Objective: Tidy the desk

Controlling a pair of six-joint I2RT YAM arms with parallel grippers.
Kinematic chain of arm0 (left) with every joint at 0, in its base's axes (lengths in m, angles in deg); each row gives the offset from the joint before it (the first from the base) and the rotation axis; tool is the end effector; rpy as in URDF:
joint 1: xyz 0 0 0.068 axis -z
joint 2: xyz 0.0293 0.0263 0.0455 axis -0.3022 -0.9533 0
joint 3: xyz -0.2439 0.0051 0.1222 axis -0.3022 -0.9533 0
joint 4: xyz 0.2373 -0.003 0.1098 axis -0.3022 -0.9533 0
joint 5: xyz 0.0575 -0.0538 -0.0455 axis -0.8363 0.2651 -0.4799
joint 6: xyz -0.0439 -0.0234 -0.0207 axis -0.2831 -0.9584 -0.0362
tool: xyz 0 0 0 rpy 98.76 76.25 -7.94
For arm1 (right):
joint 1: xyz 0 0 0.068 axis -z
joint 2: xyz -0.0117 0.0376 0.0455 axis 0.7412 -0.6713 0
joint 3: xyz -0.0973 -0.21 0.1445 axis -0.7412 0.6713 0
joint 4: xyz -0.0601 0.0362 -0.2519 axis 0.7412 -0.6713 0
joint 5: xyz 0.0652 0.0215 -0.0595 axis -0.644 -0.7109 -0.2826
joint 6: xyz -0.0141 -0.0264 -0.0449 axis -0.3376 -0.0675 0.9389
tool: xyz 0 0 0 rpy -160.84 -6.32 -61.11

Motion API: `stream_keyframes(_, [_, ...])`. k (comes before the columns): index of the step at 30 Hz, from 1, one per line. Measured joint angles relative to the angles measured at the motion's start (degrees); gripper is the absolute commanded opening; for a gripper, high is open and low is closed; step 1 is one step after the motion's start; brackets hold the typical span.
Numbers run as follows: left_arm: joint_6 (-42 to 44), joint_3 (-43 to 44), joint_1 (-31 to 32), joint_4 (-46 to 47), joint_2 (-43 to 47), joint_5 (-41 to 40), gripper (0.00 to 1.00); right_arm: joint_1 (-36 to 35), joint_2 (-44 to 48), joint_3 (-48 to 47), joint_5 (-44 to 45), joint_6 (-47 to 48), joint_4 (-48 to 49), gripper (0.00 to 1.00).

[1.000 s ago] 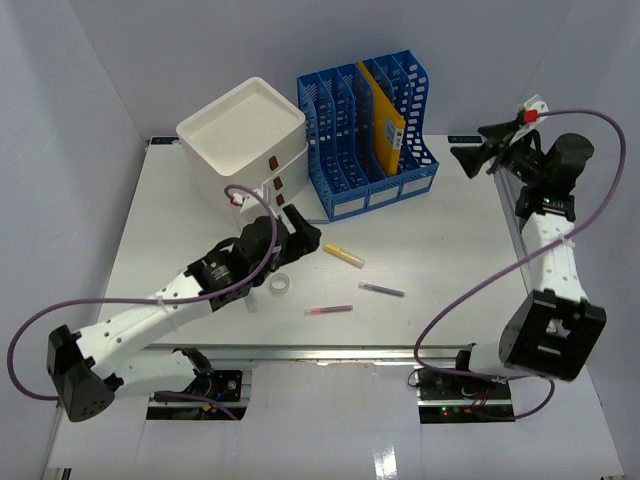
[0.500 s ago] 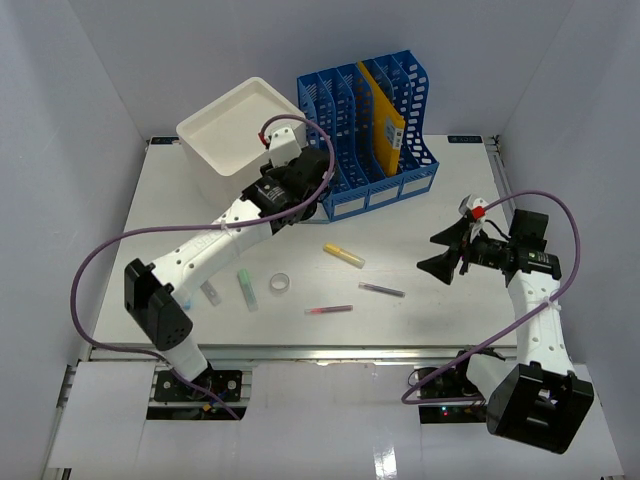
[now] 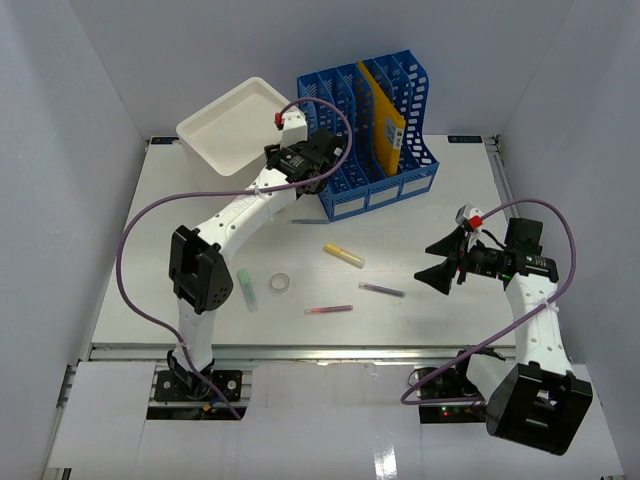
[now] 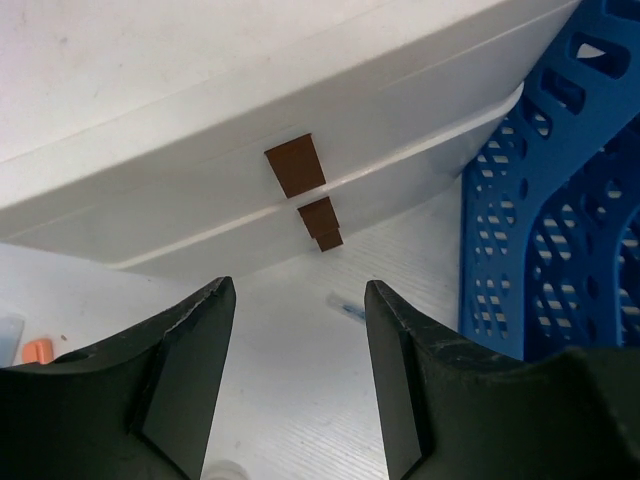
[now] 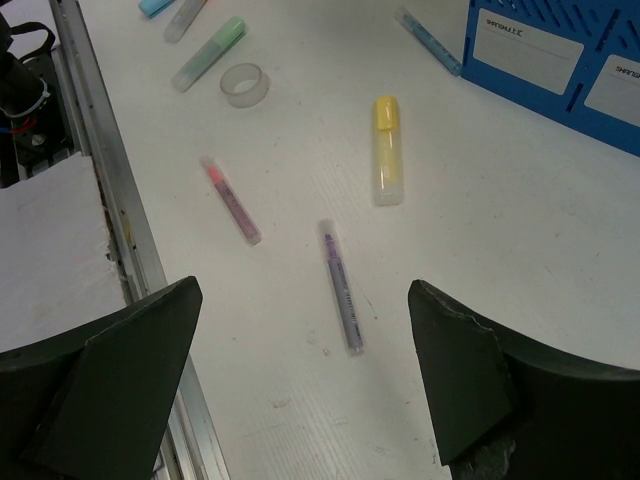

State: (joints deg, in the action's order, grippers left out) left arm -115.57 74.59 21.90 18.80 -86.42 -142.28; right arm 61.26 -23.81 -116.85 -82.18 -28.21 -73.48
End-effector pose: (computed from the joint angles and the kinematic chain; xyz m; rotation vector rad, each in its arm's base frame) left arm 0.3483 -0.2493 0.3388 -0.3627 2.0514 0.3869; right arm 0.1818 -0.0089 0.2652 -0.9389 1.6946 0.8560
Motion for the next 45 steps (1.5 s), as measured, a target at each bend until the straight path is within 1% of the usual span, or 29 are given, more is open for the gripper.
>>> stream_keyframes(10, [7.1,2.5,-4.1,2.8,-4.6,-0.6,0.65,0.5,-0.1,0.7,1.1,0.0,0.0,0.90])
stream_keyframes(18, [10.1,3.7,-5.3,5.3,-6.6,0.4,0.55,1.5,-0.6,0.8,1.2,0.0,0.0,0.90])
stream_keyframes(25, [11.2,3.8,-5.7,6.5,-6.8,1.1,0.31,2.1,-0.9,0.9,1.2,0.0,0.0,0.90])
stream_keyframes(26, [11.2,3.8,-5.8,6.5,-6.8,1.2,0.27,2.2,-0.9,0.9,1.2,0.0,0.0,0.90])
stream_keyframes(27, [11.3,3.8,-5.8,6.5,-6.8,1.2,0.19,2.3,-0.9,0.9,1.2,0.0,0.0,0.90])
stream_keyframes(29, [11.4,3.5,-5.9,6.6,-6.8,1.0,0.13,2.4,-0.9,0.9,1.2,0.0,0.0,0.90])
stream_keyframes(30, [11.4,3.3,-6.0,6.6,-6.8,0.9,0.07,2.5,-0.9,0.9,1.2,0.0,0.0,0.90])
stream_keyframes(31, [11.4,3.0,-6.0,6.8,-6.7,0.8,0.03,2.6,-0.9,0.9,1.2,0.0,0.0,0.90])
stream_keyframes(33, [11.0,2.0,-6.1,7.3,-6.2,0.9,0.00,2.7,-0.9,0.9,1.2,0.0,0.0,0.90])
stream_keyframes(43, [8.0,-5.2,-5.9,11.2,-1.0,3.6,0.00,3.1,-0.9,0.9,1.2,0.0,0.0,0.90])
stream_keyframes(44, [7.6,-5.7,-5.8,11.4,-0.5,4.0,0.02,3.1,-0.9,0.9,1.2,0.0,0.0,0.90])
stream_keyframes(45, [7.3,-5.9,-5.7,11.5,-0.2,4.2,0.09,3.2,-0.9,0.9,1.2,0.0,0.0,0.90])
